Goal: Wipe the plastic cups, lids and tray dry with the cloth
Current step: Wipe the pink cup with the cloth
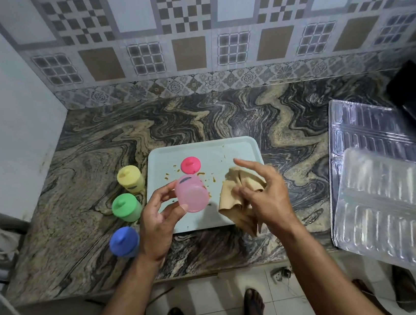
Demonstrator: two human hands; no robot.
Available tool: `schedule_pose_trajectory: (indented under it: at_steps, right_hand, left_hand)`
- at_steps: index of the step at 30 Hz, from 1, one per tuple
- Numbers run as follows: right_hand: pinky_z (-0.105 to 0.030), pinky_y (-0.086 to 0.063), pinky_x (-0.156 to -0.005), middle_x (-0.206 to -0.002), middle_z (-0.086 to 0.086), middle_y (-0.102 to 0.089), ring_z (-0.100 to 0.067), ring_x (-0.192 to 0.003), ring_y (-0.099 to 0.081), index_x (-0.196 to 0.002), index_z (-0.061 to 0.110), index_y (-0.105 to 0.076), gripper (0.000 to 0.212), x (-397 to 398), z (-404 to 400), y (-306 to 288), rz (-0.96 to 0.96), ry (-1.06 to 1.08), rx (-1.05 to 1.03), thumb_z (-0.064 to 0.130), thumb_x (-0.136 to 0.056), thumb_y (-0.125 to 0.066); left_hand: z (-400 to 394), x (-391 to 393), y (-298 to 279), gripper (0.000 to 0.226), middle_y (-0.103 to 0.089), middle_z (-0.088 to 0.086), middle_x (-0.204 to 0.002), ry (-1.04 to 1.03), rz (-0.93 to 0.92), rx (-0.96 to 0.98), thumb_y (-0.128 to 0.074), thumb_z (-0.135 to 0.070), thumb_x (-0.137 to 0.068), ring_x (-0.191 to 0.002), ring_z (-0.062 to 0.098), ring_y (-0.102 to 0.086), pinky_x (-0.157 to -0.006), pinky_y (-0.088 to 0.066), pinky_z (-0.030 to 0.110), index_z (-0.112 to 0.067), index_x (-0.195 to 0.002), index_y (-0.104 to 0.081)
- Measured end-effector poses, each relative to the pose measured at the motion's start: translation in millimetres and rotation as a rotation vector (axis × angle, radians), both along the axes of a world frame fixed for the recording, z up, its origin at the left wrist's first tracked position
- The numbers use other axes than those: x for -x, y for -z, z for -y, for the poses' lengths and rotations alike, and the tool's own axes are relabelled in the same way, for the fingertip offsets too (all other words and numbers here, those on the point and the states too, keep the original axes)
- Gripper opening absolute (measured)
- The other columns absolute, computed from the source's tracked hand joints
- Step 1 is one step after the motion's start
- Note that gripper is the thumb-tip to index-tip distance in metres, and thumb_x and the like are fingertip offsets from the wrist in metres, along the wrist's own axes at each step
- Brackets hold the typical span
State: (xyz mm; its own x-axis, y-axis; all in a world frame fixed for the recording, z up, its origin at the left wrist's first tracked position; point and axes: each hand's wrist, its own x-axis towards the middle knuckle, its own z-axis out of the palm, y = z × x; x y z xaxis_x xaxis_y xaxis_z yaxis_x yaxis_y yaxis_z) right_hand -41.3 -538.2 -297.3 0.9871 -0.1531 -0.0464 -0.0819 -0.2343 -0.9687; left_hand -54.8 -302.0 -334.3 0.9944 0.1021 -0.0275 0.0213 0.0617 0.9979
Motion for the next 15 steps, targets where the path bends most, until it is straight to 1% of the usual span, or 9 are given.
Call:
schedule_pose_trajectory:
  at_steps: [1,2,4,6,7,9,11,12,15]
  right_hand:
    - [-0.031,-0.060,-0.101,-0.126,-0.003,-0.060,-0.007,-0.113,-0.070,-0.111,0.035,-0.079,0.052,0.5,-0.5,0.0,0.003,-0.001,-0.020,-0.009,-0.083,-0.082]
    - [-0.040,-0.062,-0.100,-0.128,-0.010,-0.062,-0.015,-0.112,-0.073,-0.102,0.034,-0.079,0.042,0.4,-1.0,0.5,-0.006,0.007,-0.053,-0.003,-0.083,-0.084]
    - [-0.052,-0.062,-0.099,-0.128,-0.019,-0.064,-0.027,-0.111,-0.074,-0.089,0.032,-0.071,0.027,0.8,-3.2,-0.2,-0.015,0.039,-0.083,0.014,-0.077,-0.088]
    - [-0.060,-0.057,-0.102,-0.126,-0.019,-0.064,-0.033,-0.114,-0.072,-0.083,0.033,-0.066,0.026,0.3,-5.0,0.5,-0.015,0.057,-0.090,0.030,-0.070,-0.087]
    - [-0.061,-0.056,-0.105,-0.127,-0.017,-0.064,-0.032,-0.117,-0.071,-0.080,0.034,-0.064,0.026,0.0,-5.7,0.0,-0.007,0.064,-0.089,0.032,-0.068,-0.087]
    - [-0.055,-0.054,-0.108,-0.130,-0.011,-0.063,-0.022,-0.123,-0.068,-0.071,0.036,-0.060,0.027,-1.5,-5.2,0.6,0.011,0.079,-0.091,0.028,-0.069,-0.085]
    - [-0.054,-0.054,-0.108,-0.130,-0.007,-0.064,-0.018,-0.124,-0.067,-0.064,0.034,-0.057,0.030,-3.0,-3.9,2.8,0.010,0.088,-0.116,0.024,-0.069,-0.085]
    - [-0.057,-0.054,-0.107,-0.129,-0.006,-0.065,-0.020,-0.123,-0.068,-0.063,0.032,-0.056,0.031,-3.7,-3.2,4.7,0.001,0.094,-0.141,0.023,-0.069,-0.085]
    - [-0.069,-0.055,-0.098,-0.115,-0.003,-0.074,-0.040,-0.114,-0.072,-0.066,0.026,-0.054,0.034,-4.9,-1.0,9.2,-0.030,0.105,-0.256,0.018,-0.069,-0.087]
  left_hand:
    - [-0.1,-0.5,0.2,0.067,-0.070,0.003,-0.123,0.002,0.002,0.001,-0.078,-0.038,-0.068,-0.111,0.004,-0.064,-0.085,-0.057,0.021,-0.012,-0.129,-0.065]
    - [0.1,-0.7,0.8,0.068,-0.070,0.004,-0.124,0.006,0.006,0.002,-0.078,-0.038,-0.068,-0.112,0.005,-0.064,-0.086,-0.057,0.021,-0.012,-0.129,-0.065]
    - [0.2,-1.3,1.7,0.070,-0.070,0.006,-0.125,0.008,0.015,0.002,-0.078,-0.038,-0.068,-0.113,0.006,-0.063,-0.086,-0.056,0.021,-0.010,-0.131,-0.064]
    - [0.0,-1.8,2.3,0.070,-0.070,0.008,-0.126,0.006,0.021,-0.001,-0.078,-0.038,-0.068,-0.116,0.009,-0.062,-0.086,-0.056,0.021,-0.010,-0.131,-0.065]
    - [-0.3,-2.1,3.1,0.070,-0.070,0.009,-0.127,0.004,0.021,0.001,-0.078,-0.038,-0.068,-0.117,0.012,-0.062,-0.086,-0.056,0.021,-0.010,-0.131,-0.065]
    - [-1.1,-2.6,5.1,0.070,-0.069,0.013,-0.129,-0.003,0.018,0.008,-0.078,-0.037,-0.068,-0.120,0.018,-0.062,-0.086,-0.056,0.021,-0.010,-0.131,-0.066]
    - [-2.5,-3.2,7.0,0.068,-0.069,0.015,-0.130,-0.010,0.013,0.019,-0.078,-0.036,-0.069,-0.124,0.024,-0.062,-0.088,-0.057,0.023,-0.011,-0.131,-0.066]
    - [-3.3,-3.6,8.0,0.066,-0.069,0.014,-0.131,-0.012,0.008,0.026,-0.079,-0.036,-0.070,-0.127,0.027,-0.061,-0.090,-0.058,0.028,-0.013,-0.131,-0.067]
    - [-5.7,-4.2,9.6,0.060,-0.069,0.011,-0.131,-0.008,-0.017,0.056,-0.079,-0.034,-0.071,-0.130,0.033,-0.059,-0.102,-0.055,0.052,-0.019,-0.128,-0.070]
